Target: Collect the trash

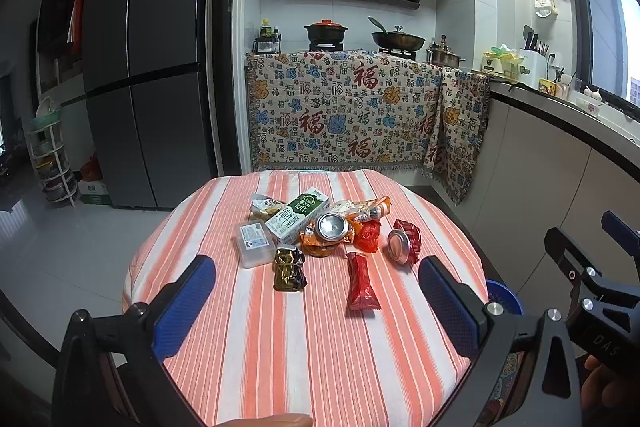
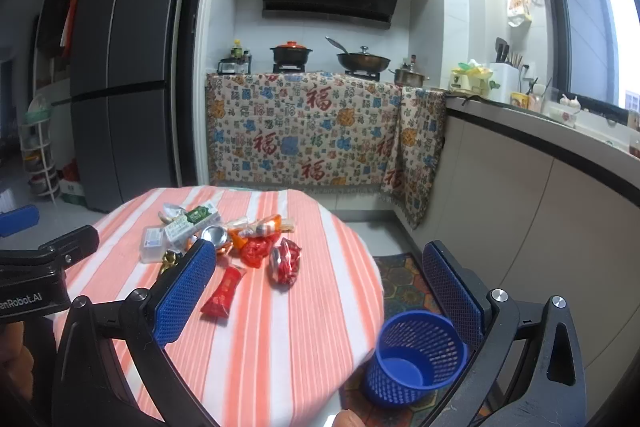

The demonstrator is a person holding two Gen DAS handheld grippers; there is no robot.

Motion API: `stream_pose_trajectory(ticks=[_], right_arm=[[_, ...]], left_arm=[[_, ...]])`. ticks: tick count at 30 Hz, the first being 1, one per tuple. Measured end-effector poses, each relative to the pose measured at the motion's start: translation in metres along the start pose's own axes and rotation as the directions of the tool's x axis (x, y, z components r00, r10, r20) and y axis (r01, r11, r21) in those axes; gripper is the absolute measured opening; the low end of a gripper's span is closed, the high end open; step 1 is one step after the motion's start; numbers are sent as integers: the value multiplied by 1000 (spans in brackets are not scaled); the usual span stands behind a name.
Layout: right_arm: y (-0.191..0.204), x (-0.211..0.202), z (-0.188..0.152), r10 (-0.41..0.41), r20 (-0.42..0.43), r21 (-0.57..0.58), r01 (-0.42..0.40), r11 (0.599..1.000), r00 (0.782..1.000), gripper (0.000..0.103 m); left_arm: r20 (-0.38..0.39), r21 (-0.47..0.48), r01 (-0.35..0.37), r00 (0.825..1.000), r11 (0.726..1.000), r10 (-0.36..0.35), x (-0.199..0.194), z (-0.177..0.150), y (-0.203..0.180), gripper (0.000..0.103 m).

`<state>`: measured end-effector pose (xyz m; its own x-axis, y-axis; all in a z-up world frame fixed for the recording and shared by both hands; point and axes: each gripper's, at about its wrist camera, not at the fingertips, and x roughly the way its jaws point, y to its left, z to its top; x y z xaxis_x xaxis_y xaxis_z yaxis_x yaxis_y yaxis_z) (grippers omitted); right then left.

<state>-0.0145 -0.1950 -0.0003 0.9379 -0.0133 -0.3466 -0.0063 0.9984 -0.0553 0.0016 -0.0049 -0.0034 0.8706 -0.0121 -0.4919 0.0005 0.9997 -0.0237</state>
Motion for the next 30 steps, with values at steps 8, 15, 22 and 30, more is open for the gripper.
stream_pose_trajectory(ticks=[8,15,22,30], right_arm=[[1,2,-1,-2,0,-2,2,1000,1000,103],[1,2,-1,-4,-1,-2,4,1000,1000,103],[0,2,-2,-2,0,-3,2,1000,1000,103],[-2,1,-6,0,-4,-2,0,1000,1000,103]], left_arm=[[0,2,6,1000,1000,-6,-1,2,2,103],[0,5,9,1000,1000,-9,-3,4,1,103],[-4,4,12,1000,1000,-12,-4,5,-2,103],[-4,4,11,1000,1000,-11,-3,2,0,103]])
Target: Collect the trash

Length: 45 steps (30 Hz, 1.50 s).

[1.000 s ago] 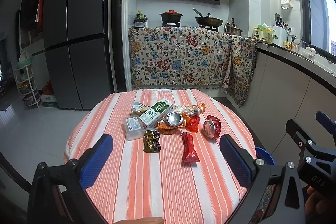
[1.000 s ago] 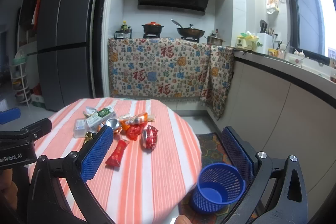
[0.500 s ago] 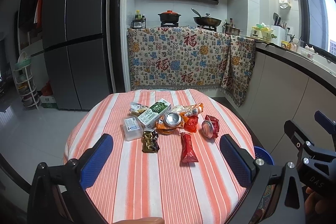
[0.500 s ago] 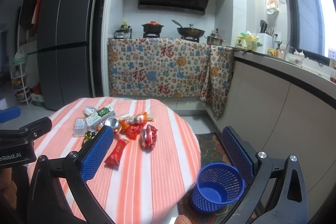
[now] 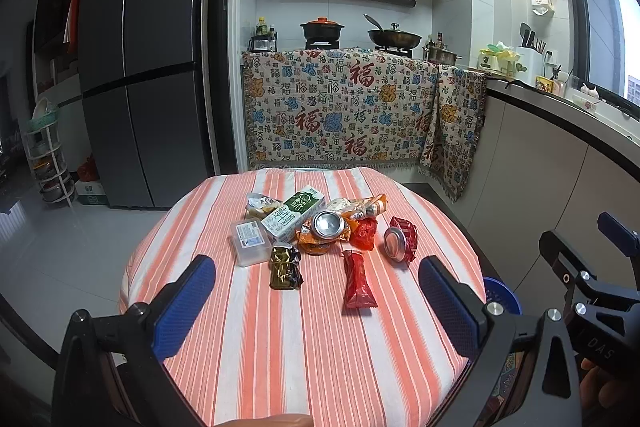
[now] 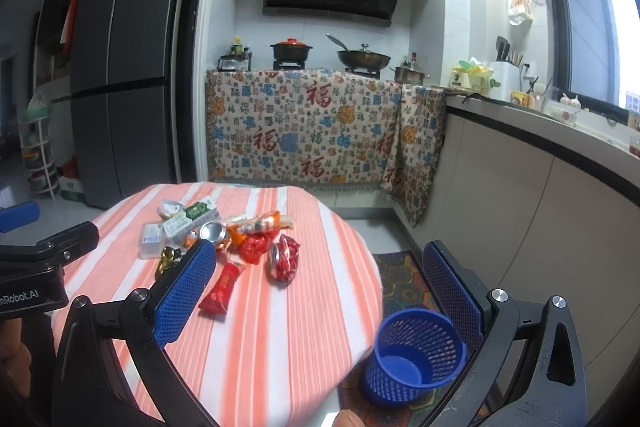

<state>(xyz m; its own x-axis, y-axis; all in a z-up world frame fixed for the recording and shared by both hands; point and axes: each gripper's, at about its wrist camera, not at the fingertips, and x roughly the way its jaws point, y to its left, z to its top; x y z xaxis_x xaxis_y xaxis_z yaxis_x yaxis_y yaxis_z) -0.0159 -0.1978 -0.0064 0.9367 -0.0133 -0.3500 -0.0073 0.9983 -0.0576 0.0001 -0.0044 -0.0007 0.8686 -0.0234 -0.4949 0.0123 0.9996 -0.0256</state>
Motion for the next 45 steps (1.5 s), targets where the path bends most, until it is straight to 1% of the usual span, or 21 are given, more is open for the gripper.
stream_pose_trajectory(ticks=[14,16,20,45], right_arm=[[-1,0,-2,0,-3,-5,0,1000,1000,103],[-1,1,-1,0,-5,-3,0,1000,1000,103],[-3,1,-3,1,-9,-3,-1,1000,1000,103],[1,5,-7,1,-23,-15,-2,1000,1000,103]], left_arm=[[-4,2,-3,1000,1000,3,-3,-3,-3,103],[-7,1,-2,1000,1000,2,2,-5,3,103],[-8,2,-4,1000,1000,4,-1,-9,3,103],[-13,0,-2,1000,1000,2,1,-4,2,103]])
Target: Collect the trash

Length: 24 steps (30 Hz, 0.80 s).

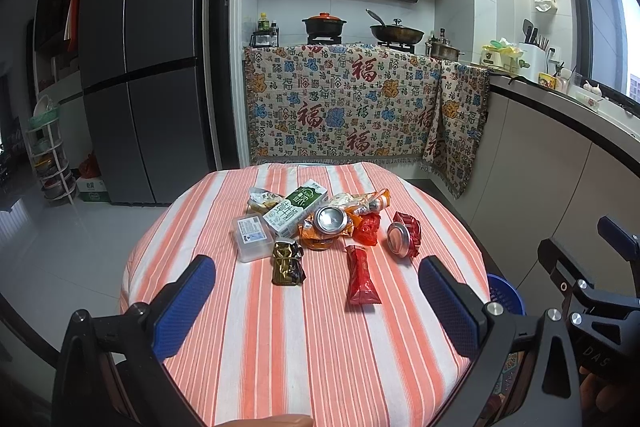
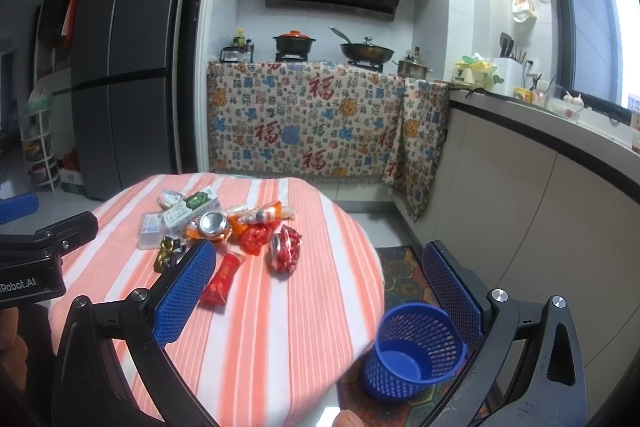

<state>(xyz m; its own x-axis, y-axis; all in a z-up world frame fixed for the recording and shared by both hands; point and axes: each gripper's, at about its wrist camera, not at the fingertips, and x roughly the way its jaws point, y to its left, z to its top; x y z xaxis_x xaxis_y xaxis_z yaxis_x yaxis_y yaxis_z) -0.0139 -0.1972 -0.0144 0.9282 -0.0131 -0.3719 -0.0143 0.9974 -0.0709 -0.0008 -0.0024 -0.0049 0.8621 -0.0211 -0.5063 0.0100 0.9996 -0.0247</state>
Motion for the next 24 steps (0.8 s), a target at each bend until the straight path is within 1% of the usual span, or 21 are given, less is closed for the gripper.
stream_pose_trajectory(ticks=[7,18,24], right_arm=[[2,3,-1,0,-10,-4,0,1000,1000,103],[5,5,-2,5,-24,-8,-5,1000,1000,103],[5,10,-2,11,-36,-8,-11,1000,999,103]], left_arm=[[-13,-3,-1,1000,1000,1,4,-6,3,103],[-25,-5,-3,1000,1000,2,6,-3,4,103],[-49,-12,-12,999,1000,11,13,-4,10,103]])
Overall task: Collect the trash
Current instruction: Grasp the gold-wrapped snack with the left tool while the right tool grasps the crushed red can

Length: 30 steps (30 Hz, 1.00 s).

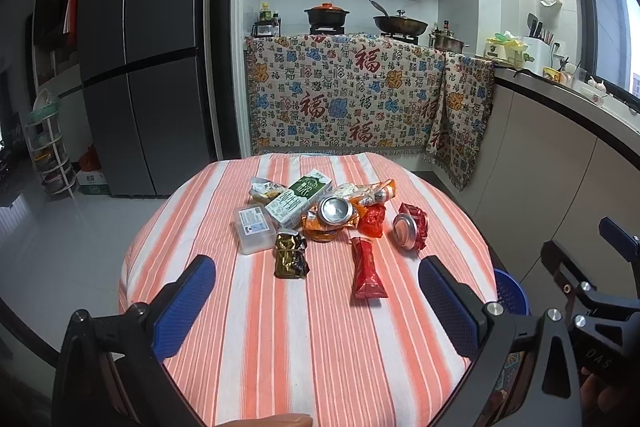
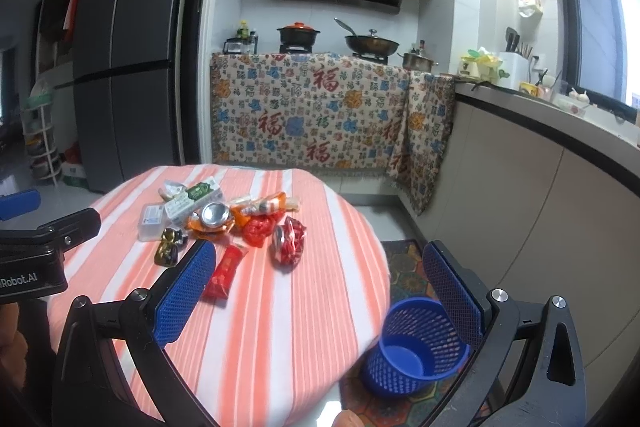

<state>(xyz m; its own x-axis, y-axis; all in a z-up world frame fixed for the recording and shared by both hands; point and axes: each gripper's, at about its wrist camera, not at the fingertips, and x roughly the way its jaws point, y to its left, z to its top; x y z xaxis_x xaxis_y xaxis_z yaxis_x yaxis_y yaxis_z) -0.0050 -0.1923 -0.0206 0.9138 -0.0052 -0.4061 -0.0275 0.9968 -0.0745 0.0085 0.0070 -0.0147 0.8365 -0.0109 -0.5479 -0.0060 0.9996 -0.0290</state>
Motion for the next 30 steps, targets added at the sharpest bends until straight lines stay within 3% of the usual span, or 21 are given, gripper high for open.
stream_pose_trajectory(ticks=[9,15,19,22,27,30], right_arm=[[-8,22,-10,-2,-42,21,3,1000,999,103],[-19,73,-42,49,-99,88,-40,995,994,103],[-18,126,-71,104,-247,102,-81,992,963,103],[-13,158,-85,152,-328,117,-120,986,932,103],[-2,193,-98,177,-411,79,-158,984,895,103],[6,209,-103,187,-447,52,-184,982,875,103]], left_arm=[[-108,-62,5,994,998,-12,44,-18,31,103],[-264,-127,45,961,991,-78,112,-50,50,103],[-348,-115,53,933,992,-90,156,-60,46,103],[-379,-118,44,922,992,-86,181,-64,44,103],[-406,-113,-4,913,994,-43,210,-68,45,103],[-399,-86,-38,917,996,1,217,-66,44,103]])
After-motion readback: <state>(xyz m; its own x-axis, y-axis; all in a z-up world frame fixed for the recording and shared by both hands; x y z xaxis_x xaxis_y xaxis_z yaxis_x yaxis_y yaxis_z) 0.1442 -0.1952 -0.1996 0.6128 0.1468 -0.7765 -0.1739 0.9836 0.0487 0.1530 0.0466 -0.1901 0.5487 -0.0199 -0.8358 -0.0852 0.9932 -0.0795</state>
